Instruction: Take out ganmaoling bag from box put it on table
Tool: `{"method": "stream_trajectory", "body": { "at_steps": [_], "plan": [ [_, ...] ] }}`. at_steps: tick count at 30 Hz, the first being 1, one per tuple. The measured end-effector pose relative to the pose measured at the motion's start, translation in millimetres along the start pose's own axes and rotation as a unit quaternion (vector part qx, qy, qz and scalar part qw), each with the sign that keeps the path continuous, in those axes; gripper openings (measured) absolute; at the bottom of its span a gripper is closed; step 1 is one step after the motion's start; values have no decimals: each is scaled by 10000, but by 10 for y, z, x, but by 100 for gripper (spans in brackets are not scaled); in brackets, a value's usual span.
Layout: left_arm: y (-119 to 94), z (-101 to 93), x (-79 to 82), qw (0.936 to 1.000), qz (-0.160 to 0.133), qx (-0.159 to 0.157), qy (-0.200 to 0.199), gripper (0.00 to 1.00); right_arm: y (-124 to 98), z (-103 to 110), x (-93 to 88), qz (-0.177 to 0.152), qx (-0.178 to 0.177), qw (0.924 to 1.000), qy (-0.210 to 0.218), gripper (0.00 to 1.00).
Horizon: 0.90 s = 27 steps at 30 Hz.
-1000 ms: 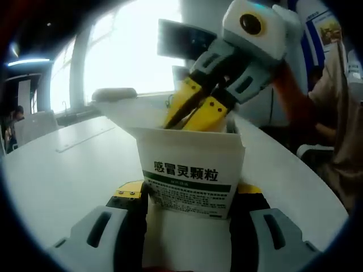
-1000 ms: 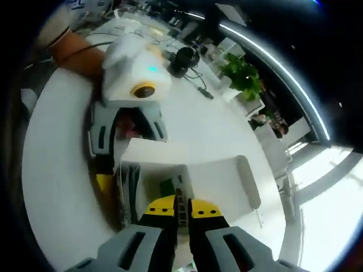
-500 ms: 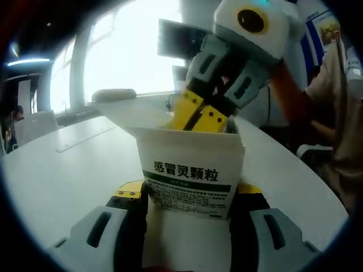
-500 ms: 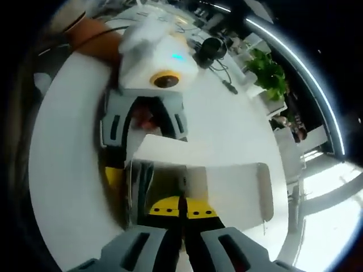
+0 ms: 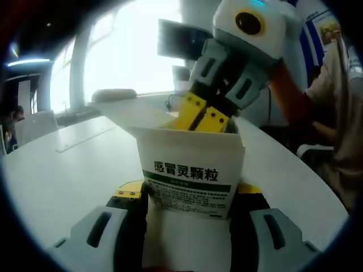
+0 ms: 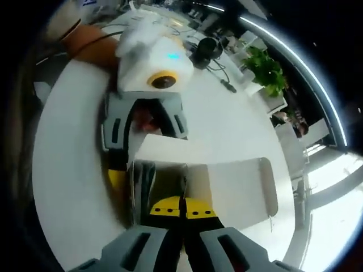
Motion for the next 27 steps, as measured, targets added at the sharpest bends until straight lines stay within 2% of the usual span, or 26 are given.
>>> {"method": "stream_trajectory", "body": {
  "at_steps": [19, 23, 27],
  "plan": [
    [-4, 3, -5, 10000, 6, -2, 0, 49, -248, -191, 15, -294, -242, 9966, 729, 0],
    [-4, 2, -6, 10000, 11, 0, -3, 49, -310, -254, -5, -392, -300, 9932, 1055, 0],
    [-4, 1, -7, 10000, 10, 0, -4, 49, -384, -319, -40, -562, -389, 9854, 1557, 0]
  ]
}}
Point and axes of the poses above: the point that each gripper's makers call its tool centre point, and the gripper's own axes: y roughly forward along the fingers, z roughly to its left, x roughly out of its top, the point moved 8 cm from there along -y, roughly backward along the fingers, and after that the axes turned 13 degrees about -x, right-handed, at the moved point
